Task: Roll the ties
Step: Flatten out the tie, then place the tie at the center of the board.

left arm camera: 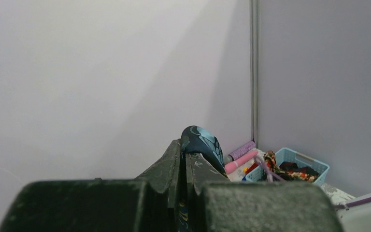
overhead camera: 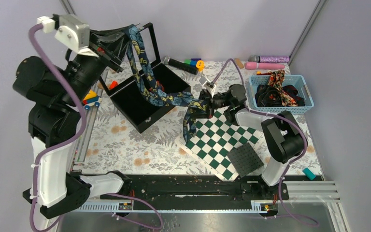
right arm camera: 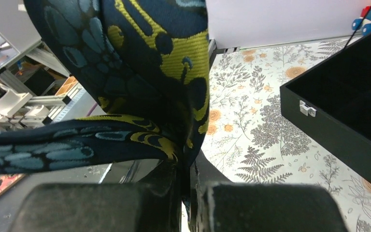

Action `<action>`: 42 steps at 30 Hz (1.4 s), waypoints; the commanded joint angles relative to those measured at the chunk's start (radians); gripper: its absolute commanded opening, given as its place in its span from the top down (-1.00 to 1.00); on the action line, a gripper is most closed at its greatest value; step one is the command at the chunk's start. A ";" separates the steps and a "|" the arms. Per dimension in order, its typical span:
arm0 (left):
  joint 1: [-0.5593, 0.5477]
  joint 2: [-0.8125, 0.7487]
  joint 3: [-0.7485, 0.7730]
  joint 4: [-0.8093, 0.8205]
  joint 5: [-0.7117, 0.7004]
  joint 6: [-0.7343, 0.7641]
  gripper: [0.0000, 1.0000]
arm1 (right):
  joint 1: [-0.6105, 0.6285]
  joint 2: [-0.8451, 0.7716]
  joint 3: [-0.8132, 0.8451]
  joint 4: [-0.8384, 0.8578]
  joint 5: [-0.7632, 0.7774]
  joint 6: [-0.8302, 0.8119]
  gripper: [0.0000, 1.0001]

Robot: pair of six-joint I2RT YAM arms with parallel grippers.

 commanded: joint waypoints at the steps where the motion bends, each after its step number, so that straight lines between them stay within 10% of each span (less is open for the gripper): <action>1: 0.006 0.006 -0.038 0.071 -0.046 -0.003 1.00 | -0.040 -0.081 -0.014 0.108 0.011 0.098 1.00; 5: 0.005 0.018 -0.038 0.075 -0.039 -0.017 1.00 | -0.060 -0.177 -0.073 -0.176 0.165 -0.120 1.00; 10: 0.005 0.018 -0.052 0.082 -0.038 -0.028 1.00 | -0.015 -0.322 0.086 -1.236 0.618 -0.921 1.00; 22: 0.006 -0.008 -0.231 0.266 -0.115 -0.046 1.00 | -0.085 -0.347 0.417 -2.201 0.883 -1.234 1.00; 30: 0.005 -0.035 -0.599 0.648 -0.189 -0.166 1.00 | -0.198 -0.409 0.414 -2.502 1.098 -1.244 1.00; 42: -0.014 0.132 -0.963 1.050 -0.312 -0.324 1.00 | -0.485 -0.623 0.121 -2.453 1.297 -1.281 1.00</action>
